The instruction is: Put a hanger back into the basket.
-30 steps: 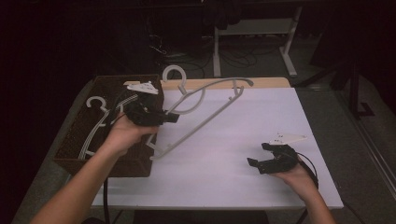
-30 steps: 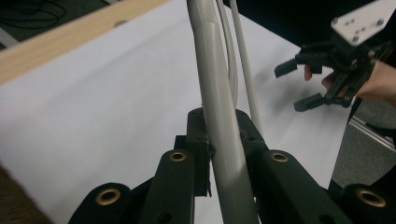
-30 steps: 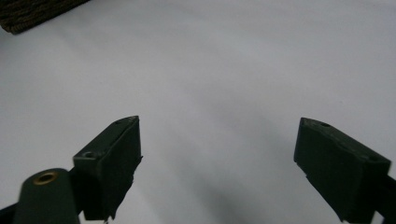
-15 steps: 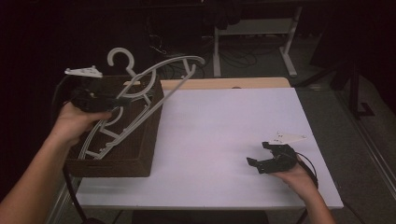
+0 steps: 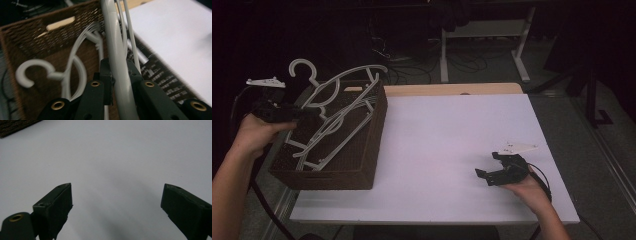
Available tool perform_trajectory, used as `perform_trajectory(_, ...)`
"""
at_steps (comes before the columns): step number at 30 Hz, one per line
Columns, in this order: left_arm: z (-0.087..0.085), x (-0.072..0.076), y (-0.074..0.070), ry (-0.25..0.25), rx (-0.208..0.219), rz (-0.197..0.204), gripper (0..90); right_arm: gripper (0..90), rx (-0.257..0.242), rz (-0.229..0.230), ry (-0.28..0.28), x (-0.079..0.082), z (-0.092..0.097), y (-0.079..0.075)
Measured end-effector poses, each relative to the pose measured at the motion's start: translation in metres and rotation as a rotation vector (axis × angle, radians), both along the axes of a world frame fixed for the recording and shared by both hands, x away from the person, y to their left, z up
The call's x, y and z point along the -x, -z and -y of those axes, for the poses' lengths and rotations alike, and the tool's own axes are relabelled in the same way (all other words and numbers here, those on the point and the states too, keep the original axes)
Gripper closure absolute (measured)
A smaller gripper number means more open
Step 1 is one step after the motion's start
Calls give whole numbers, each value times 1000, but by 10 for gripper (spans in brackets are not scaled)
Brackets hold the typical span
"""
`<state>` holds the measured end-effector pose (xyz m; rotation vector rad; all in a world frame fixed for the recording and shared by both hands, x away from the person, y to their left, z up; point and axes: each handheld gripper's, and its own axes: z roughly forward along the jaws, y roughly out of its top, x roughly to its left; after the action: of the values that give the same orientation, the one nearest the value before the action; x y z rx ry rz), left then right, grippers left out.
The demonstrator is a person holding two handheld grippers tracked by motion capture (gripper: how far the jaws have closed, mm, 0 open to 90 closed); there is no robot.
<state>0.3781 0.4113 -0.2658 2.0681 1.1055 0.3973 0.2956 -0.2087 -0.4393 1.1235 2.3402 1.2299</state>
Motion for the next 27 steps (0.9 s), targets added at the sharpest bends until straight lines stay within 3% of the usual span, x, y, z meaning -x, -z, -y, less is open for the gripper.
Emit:
perform_trajectory(6, -16, -11, 14, -23, -39, -38, 802, 98, 4, -1, 2, -1, 0, 1)
perform_trajectory(10, -21, -18, 24, -35, -94, -69, 802, 98, 6, 0, 0, -1, 0, 1)
perform_trajectory(17, -23, -27, 44, -32, -122, -126, 802, 98, 6, 0, 4, -1, 1, 1)
perform_trajectory(23, -17, -35, 68, -13, -108, -175, 802, 98, 9, -1, 1, -1, 0, 1)
perform_trajectory(26, -19, -36, 75, -23, -123, -170, 797, 98, 9, 0, 2, -1, 1, 1)
perform_trajectory(27, -20, -35, 76, -37, -125, -158, 756, 98, 8, 0, 2, -1, 1, 1)
